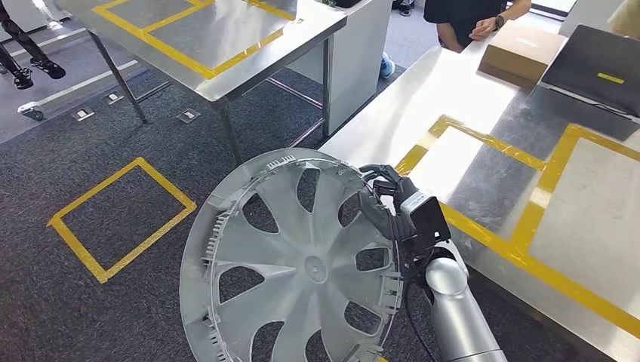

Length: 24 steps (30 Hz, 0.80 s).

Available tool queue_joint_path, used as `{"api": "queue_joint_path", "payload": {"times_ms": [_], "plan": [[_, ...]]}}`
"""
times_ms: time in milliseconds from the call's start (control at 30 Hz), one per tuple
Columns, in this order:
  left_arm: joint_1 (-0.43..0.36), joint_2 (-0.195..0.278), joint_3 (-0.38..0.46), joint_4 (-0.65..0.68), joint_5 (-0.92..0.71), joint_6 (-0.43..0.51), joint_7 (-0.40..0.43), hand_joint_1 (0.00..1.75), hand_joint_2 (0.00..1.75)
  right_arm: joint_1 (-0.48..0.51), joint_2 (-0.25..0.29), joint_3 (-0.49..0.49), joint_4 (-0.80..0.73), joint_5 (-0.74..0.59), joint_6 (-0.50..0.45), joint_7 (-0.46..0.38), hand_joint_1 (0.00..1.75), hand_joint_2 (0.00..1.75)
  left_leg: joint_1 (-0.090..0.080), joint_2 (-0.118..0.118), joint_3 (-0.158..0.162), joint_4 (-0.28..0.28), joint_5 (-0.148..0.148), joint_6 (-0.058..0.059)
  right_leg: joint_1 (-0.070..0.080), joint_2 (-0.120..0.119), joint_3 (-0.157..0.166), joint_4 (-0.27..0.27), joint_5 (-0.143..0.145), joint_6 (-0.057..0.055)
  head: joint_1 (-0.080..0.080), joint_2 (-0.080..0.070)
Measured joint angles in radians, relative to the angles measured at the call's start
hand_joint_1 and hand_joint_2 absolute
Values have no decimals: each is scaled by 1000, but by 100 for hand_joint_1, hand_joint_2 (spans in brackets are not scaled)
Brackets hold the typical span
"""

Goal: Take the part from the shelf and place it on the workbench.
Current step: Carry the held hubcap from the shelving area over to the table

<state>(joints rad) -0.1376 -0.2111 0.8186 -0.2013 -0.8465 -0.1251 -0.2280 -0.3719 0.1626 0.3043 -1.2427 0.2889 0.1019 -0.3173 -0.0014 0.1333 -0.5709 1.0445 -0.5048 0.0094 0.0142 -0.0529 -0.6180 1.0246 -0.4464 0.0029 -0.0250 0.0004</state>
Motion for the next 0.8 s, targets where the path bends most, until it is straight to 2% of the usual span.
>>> {"api": "queue_joint_path", "payload": {"times_ms": [33, 67, 133, 167, 200, 233, 267, 300, 333, 367, 400, 433, 467, 500, 533, 567, 600, 667, 700, 733, 767, 800], "plan": [[-1, 0, 0, 0, 0, 0, 0, 0, 175, 1, 0, 1, 0, 0, 0, 0, 175, 175, 1, -8, 2, 3, -5, -6, -4, 13, 3, -5, 3, -4, -1, 0], [-2, -1, 0, 0, 0, 0, -1, 0, 175, 1, 1, 2, -1, -1, 0, 0, 175, 175, 2, -31, -3, 21, -19, -11, -9, 26, 6, -9, 7, -10, -2, 0], [0, -1, 0, -1, 0, 0, -2, 0, 175, 2, 4, 6, -1, -2, 0, 2, 175, 175, 7, -98, -45, 117, -72, -20, -17, 50, 10, -15, 11, -17, -8, 0], [1, -1, 0, 0, -1, 0, -2, 0, 175, 3, 5, 8, -1, -3, 0, 5, 175, 175, 8, -119, -78, 185, -102, -22, -18, 63, 10, -14, 11, -19, -10, 0], [3, -1, 0, 0, -2, 0, -2, 0, 175, 5, 5, 9, -1, -3, -1, 8, 175, 175, 9, -127, -107, 241, -119, -24, -18, 78, 10, -14, 11, -20, -12, 0], [5, 0, 0, 0, -2, 0, -1, 0, 175, 8, 5, 10, -1, -4, -1, 10, 175, 175, 10, -129, -124, 269, -119, -25, -19, 94, 10, -13, 11, -19, -12, 0], [6, 1, 0, 0, -4, 0, 0, 0, 175, 11, 5, 11, -1, -4, -1, 12, 175, 175, 12, -131, -123, 259, -99, -26, -20, 110, 10, -12, 11, -18, -12, 0], [7, 2, 0, -1, -5, 0, 1, 0, 175, 13, 5, 12, -1, -4, -1, 13, 175, 175, 15, -137, -105, 211, -64, -28, -23, 126, 10, -9, 10, -15, -12, 0], [7, 2, 0, -1, -6, 0, 1, 0, 175, 15, 5, 12, -2, -5, -3, 14, 175, 175, 20, -155, -76, 143, -27, -30, -25, 140, 9, -5, 8, -10, -13, 0], [7, 2, 0, 0, -8, 0, 1, 0, 175, 17, 5, 12, -2, -6, -5, 15, 175, 175, 24, -180, -49, 81, -2, -33, -26, 153, 6, 2, 5, -3, -13, 0], [8, 1, 0, 0, -10, 0, 2, 0, 175, 20, 5, 12, -4, -6, -8, 17, 175, 175, 28, -201, -29, 38, 12, -33, -27, 165, 1, 7, 3, 4, -14, 0], [8, 0, 0, 1, -12, -1, 4, 0, 175, 25, 5, 12, -7, -6, -12, 20, 175, 175, 28, -214, -21, 18, 14, -31, -27, 176, -3, 10, 3, 12, -14, 0], [9, 0, 0, 1, -13, -2, 6, 0, 175, 32, 4, 12, -11, -4, -15, 24, 175, 175, 26, -212, -19, 16, 12, -25, -28, 186, -8, 10, 5, 19, -14, 0], [9, -1, 0, 2, -14, -3, 8, 0, 175, 42, 4, 11, -17, -1, -19, 29, 175, 175, 25, -200, -19, 16, 14, -17, -31, 197, -10, 8, 8, 25, -14, 0], [10, -2, 0, 2, -15, -4, 10, 0, 175, 52, 3, 9, -24, 4, -22, 34, 175, 175, 25, -187, -19, 14, 16, -10, -32, 197, -13, 9, 8, 30, -13, 0], [11, -4, 0, 2, -16, -4, 12, 0, 175, 62, 2, 8, -32, 10, -24, 39, 175, 175, 26, -175, -18, 12, 17, -3, -30, 180, -20, 21, 1, 35, -9, 0], [12, -6, 0, 2, -16, -4, 13, 0, 175, 68, 1, 6, -39, 16, -26, 44, 175, 175, 26, -162, -18, 9, 18, 3, -28, 152, -37, 53, -18, 38, -5, 0], [17, -7, 0, 2, -17, -2, 14, 0, 175, 78, 0, 4, -50, 27, -30, 52, 175, 175, 22, -133, -18, 9, 16, 12, -24, 87, -97, 174, -78, 42, 5, 0], [20, -6, 0, 2, -18, 0, 15, 0, 175, 84, 0, 2, -53, 31, -32, 52, 175, 175, 19, -116, -18, 9, 15, 14, -24, 70, -130, 239, -103, 43, 6, 0], [22, -4, 0, 2, -18, 4, 16, 0, 175, 92, -1, -2, -54, 33, -32, 50, 175, 175, 17, -101, -18, 9, 13, 15, -24, 62, -151, 279, -113, 43, 6, 0], [23, -2, 0, 1, -17, 9, 16, 0, 175, 99, -2, -5, -55, 34, -31, 45, 175, 175, 16, -87, -17, 9, 12, 16, -24, 58, -152, 282, -104, 40, 7, 0], [22, -1, 0, 1, -13, 13, 14, 0, 175, 102, -3, -8, -55, 33, -28, 38, 175, 175, 15, -74, -16, 9, 10, 16, -23, 53, -132, 245, -79, 37, 7, 0]]}}
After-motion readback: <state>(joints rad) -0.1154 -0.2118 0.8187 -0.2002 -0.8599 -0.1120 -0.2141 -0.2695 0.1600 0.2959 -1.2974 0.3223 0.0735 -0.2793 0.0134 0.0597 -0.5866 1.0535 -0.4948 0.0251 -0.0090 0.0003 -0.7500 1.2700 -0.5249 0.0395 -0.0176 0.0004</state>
